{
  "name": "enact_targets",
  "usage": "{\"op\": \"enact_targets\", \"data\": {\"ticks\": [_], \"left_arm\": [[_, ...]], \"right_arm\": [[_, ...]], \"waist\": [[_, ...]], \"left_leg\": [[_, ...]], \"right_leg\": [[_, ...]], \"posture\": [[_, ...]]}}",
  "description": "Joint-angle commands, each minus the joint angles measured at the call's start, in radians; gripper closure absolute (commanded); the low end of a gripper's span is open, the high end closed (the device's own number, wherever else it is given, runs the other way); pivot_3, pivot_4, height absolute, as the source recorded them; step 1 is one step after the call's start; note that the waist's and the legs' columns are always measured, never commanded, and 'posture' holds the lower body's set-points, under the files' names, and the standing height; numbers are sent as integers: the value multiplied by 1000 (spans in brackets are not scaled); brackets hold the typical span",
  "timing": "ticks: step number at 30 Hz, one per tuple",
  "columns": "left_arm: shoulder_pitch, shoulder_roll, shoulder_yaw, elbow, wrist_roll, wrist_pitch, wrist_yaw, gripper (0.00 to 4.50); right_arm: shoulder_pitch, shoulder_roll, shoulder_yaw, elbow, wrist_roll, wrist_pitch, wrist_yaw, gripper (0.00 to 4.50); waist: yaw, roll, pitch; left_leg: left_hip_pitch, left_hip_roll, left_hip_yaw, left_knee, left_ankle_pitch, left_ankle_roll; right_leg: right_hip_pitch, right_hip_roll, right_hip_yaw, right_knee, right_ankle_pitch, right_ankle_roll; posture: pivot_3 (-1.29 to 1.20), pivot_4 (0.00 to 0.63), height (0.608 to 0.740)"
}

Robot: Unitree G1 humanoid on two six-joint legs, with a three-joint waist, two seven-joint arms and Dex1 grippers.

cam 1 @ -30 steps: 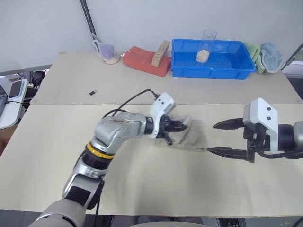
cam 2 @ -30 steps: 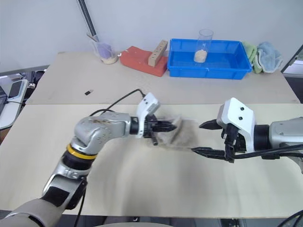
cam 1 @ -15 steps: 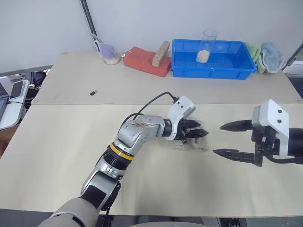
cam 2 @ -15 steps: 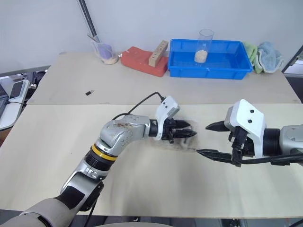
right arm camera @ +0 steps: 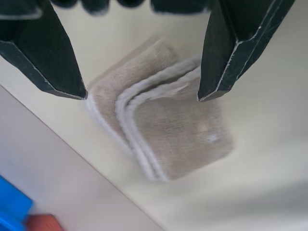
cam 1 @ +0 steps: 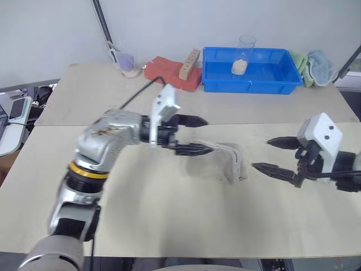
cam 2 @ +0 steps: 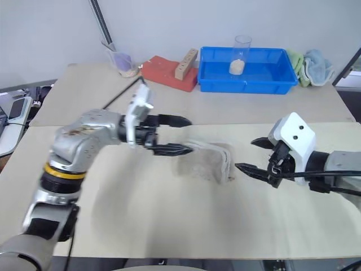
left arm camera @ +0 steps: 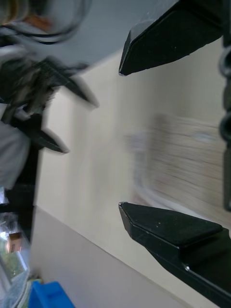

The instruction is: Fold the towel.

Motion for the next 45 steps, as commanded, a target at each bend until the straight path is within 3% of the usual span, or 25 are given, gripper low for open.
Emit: {"op": "enact_targets", "data": {"ticks": [1, 9, 18, 24, 27, 37, 45], "left_arm": [[32, 53, 33, -41, 4, -85, -82, 4], [103, 150, 144, -101, -101, -69, -158, 4], [173, 190, 200, -94, -84, -170, -193, 4], [198, 198, 211, -99, -82, -190, -180, 4], [213, 196, 209, -109, -77, -198, -171, 0], [190, 173, 210, -105, -92, -174, -121, 0], [182, 161, 208, -112, -105, -154, -97, 0]], "right_arm": [[-22, 59, 42, -24, -21, 35, -112, 209], [-108, 289, 206, 69, -115, 85, -336, 209], [-153, 399, 313, 241, -203, 42, -336, 209], [-172, 465, 292, 299, -194, 75, -341, 209], [-187, 490, 265, 331, -181, 101, -349, 1008], [-216, 460, 235, 282, -152, 125, -307, 4444], [-221, 217, 68, 389, -192, 50, -198, 4478]], "waist": [[4, 3, -2], [-3, 2, -1], [-11, 3, -2], [-20, 3, -2], [-24, 3, -2], [-26, 3, -2], [-24, 3, -2]], "left_leg": [[0, 0, 0, 0, 0, 0], [0, 0, -2, -1, 1, -1], [1, 1, -2, -1, 1, -1], [2, 1, -2, -1, 1, -1], [2, 1, -2, -1, 1, -1], [3, 1, -3, -1, 1, -1], [3, 0, -2, -1, 1, -1]], "right_leg": [[0, 0, 0, 0, 0, 0], [-1, 0, 0, 1, 0, 0], [-1, 1, 0, 3, 0, 0], [-1, 1, 0, 6, 0, 0], [-2, 1, 0, 6, 0, 0], [-2, 1, 0, 7, 0, 0], [-2, 1, 0, 7, 0, 0]], "posture": [[0, 150, 740], [0, 150, 740], [0, 150, 740], [0, 150, 740], [0, 150, 740], [0, 150, 740], [0, 150, 740]]}}
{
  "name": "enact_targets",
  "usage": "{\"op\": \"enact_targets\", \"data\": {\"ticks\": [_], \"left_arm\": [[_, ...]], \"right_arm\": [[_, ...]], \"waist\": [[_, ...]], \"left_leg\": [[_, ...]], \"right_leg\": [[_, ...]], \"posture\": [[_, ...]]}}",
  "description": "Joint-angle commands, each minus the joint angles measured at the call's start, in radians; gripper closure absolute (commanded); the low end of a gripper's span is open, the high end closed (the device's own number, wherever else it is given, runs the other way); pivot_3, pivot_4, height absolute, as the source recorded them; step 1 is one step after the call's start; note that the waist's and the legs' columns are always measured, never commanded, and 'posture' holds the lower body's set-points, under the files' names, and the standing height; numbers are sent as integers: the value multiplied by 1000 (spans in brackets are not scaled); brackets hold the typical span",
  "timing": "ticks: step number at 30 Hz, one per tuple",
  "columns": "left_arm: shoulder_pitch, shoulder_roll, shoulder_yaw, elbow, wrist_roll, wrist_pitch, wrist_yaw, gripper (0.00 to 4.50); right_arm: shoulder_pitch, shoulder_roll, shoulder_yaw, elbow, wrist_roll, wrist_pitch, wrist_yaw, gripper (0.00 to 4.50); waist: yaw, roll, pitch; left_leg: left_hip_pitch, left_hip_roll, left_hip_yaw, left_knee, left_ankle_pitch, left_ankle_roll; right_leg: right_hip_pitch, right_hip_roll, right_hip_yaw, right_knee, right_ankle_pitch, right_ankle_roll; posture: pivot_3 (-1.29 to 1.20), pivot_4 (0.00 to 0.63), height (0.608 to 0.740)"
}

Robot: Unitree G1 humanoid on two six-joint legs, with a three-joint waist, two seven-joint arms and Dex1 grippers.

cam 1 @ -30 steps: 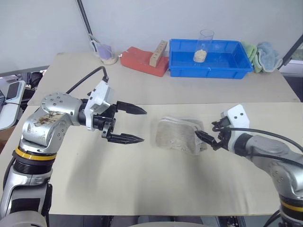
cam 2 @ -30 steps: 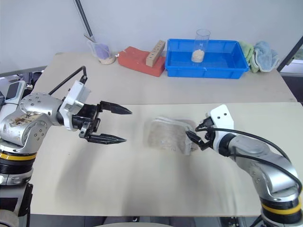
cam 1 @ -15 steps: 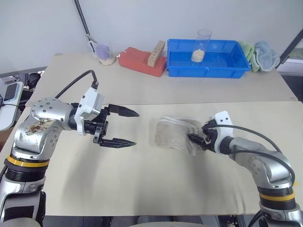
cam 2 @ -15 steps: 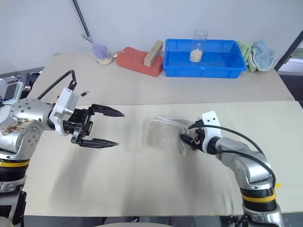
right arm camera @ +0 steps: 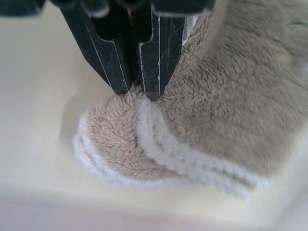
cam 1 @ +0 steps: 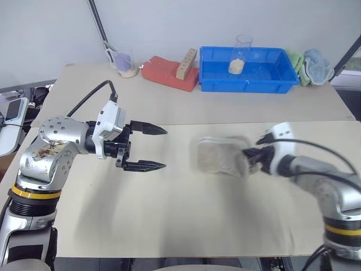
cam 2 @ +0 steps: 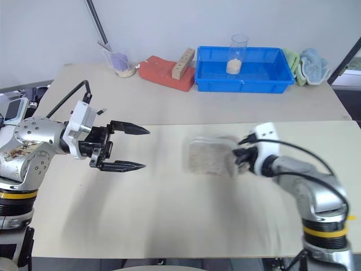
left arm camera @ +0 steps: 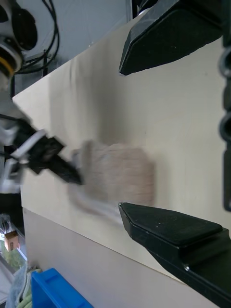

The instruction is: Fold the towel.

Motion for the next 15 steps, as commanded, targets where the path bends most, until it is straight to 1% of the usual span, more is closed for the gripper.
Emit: {"op": "enact_targets", "data": {"ticks": [1, 3, 4, 7, 9, 10, 13, 15], "left_arm": [[-21, -5, 22, -27, -27, 6, 12, 0], [-24, -12, 17, -30, -35, 8, 14, 0], [-32, -20, 9, -27, -34, 6, 11, 0], [-53, -38, -6, -4, -22, -5, 4, 0], [-55, -41, -4, -1, -20, -3, 3, 0], [-54, -42, -3, -2, -21, -2, 4, 0], [-40, -41, 4, -12, -22, 2, 16, 0], [-25, -42, 13, -19, 4, -13, 52, 0]], "right_arm": [[1, -98, -60, 71, -34, -72, 76, 4478], [-3, -135, -53, 126, -53, -106, 108, 4478], [-16, -150, -30, 180, -73, -129, 127, 4478], [-62, -146, 32, 310, -133, -178, 137, 4478], [-70, -145, 59, 344, -169, -213, 136, 3690], [-75, -142, 62, 354, -180, -224, 133, 3398], [-91, -138, 47, 372, -196, -252, 126, 2373], [-89, -163, 29, 352, -188, -253, 156, 1676]], "waist": [[-1, 0, 0], [-3, 0, 0], [-5, 0, 0], [-8, 0, 0], [-8, 1, 0], [-7, 1, 0], [-7, 1, 0], [-6, 1, 0]], "left_leg": [[0, 0, 0, 0, 0, 0], [0, 0, 0, 0, 0, 0], [0, 0, 1, 0, 0, 0], [0, 1, 1, 0, 0, 0], [0, 1, 2, 0, 0, 0], [0, 1, 2, 0, 0, 1], [-1, 1, 2, 0, 0, 1], [-1, 0, 2, 0, 0, 1]], "right_leg": [[0, 0, 0, 0, 0, 0], [0, 0, 0, 0, 0, 0], [0, 0, 0, 0, 0, 0], [0, 1, 1, 0, 0, 0], [0, 0, 1, 0, 0, 0], [0, 0, 1, 0, 0, 0], [0, 0, 1, 0, 0, 0], [0, 0, 1, 0, 0, 0]], "posture": [[0, 150, 740], [0, 150, 740], [0, 150, 740], [0, 150, 740], [0, 150, 740], [0, 150, 740], [0, 150, 740], [0, 150, 740]]}}
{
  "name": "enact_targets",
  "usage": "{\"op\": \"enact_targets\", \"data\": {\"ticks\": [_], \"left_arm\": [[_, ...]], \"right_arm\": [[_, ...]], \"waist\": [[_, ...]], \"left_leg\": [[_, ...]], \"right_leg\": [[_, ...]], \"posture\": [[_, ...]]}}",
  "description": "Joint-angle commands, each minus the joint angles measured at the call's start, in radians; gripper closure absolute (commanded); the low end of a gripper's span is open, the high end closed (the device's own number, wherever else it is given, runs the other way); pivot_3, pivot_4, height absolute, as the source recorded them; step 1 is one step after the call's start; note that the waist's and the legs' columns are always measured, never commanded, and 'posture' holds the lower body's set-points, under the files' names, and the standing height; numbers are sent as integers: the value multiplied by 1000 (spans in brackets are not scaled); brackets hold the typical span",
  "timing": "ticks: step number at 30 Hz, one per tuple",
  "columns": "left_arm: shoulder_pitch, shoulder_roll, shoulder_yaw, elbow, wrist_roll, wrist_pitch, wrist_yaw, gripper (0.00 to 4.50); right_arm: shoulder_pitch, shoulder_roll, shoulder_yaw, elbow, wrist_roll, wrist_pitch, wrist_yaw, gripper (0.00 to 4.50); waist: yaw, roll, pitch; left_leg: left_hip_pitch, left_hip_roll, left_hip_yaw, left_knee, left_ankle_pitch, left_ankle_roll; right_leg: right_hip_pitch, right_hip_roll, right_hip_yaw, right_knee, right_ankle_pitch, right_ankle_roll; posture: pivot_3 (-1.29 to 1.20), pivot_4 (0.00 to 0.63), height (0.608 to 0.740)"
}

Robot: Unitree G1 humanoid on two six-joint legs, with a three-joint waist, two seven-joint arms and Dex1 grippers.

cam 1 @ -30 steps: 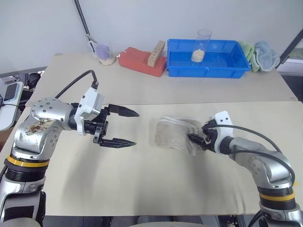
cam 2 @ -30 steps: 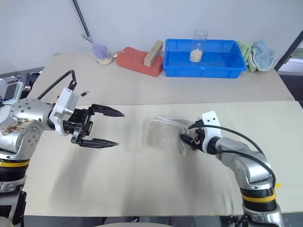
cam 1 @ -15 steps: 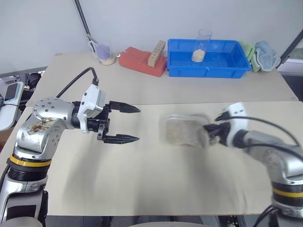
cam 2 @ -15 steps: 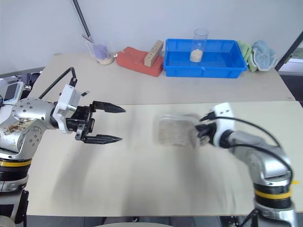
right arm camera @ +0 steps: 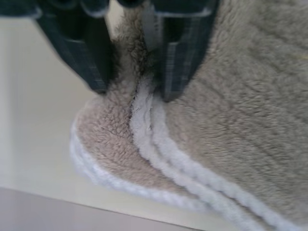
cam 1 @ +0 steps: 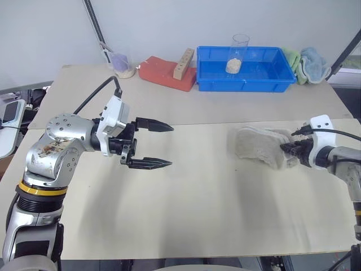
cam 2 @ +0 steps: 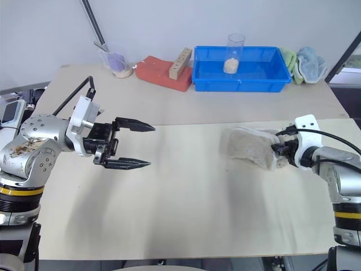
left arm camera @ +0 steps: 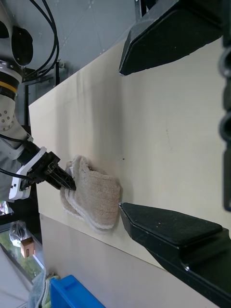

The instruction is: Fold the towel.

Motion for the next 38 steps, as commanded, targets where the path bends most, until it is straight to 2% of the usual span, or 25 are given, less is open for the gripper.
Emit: {"op": "enact_targets", "data": {"ticks": [1, 4, 5, 11, 16, 24, 38], "left_arm": [[17, 2, 30, -20, 33, -29, 61, 0], [49, 42, 23, -15, 96, -18, 106, 0], [68, 54, 38, -16, 102, -19, 114, 0], [207, 149, 125, -53, 182, -17, 213, 0], [421, 197, 267, -75, 189, -76, 206, 0], [529, 203, 336, -98, 189, -68, 230, 0], [528, 207, 346, -85, 188, -62, 230, 0]], "right_arm": [[-21, -50, -56, -51, 1, -40, 50, 1257], [2, -134, -86, -90, 4, -110, 158, 254], [21, -172, -96, -109, 1, -154, 209, 60], [187, -343, -200, -214, 20, -369, 538, 60], [312, -399, -282, -274, 40, -448, 745, 60], [312, -394, -282, -284, 53, -431, 783, 60], [285, -390, -259, -269, 48, -425, 769, 60]], "waist": [[1, 0, 0], [2, 1, 0], [3, 1, 1], [2, 1, 1], [1, 2, 1], [23, 2, 1], [27, 2, 1]], "left_leg": [[0, 0, 0, 0, 0, 0], [0, 0, 0, 0, 0, 0], [0, 0, 0, 0, 0, 0], [1, 1, 0, -1, 0, 0], [3, 3, 1, -2, -1, 1], [3, 2, 1, -2, -1, 1], [3, 3, 2, -2, -1, 1]], "right_leg": [[0, 0, 0, 0, 0, 0], [0, 0, 0, 0, 0, 0], [0, 0, 0, 0, 0, 0], [1, 0, -1, -1, 0, 0], [1, 0, 1, -1, 0, 0], [2, -2, 1, -3, 0, 0], [2, -2, 1, -4, 0, 0]], "posture": [[0, 150, 740], [0, 150, 740], [0, 150, 740], [0, 150, 740], [0, 150, 740], [0, 150, 740], [0, 150, 740]]}}
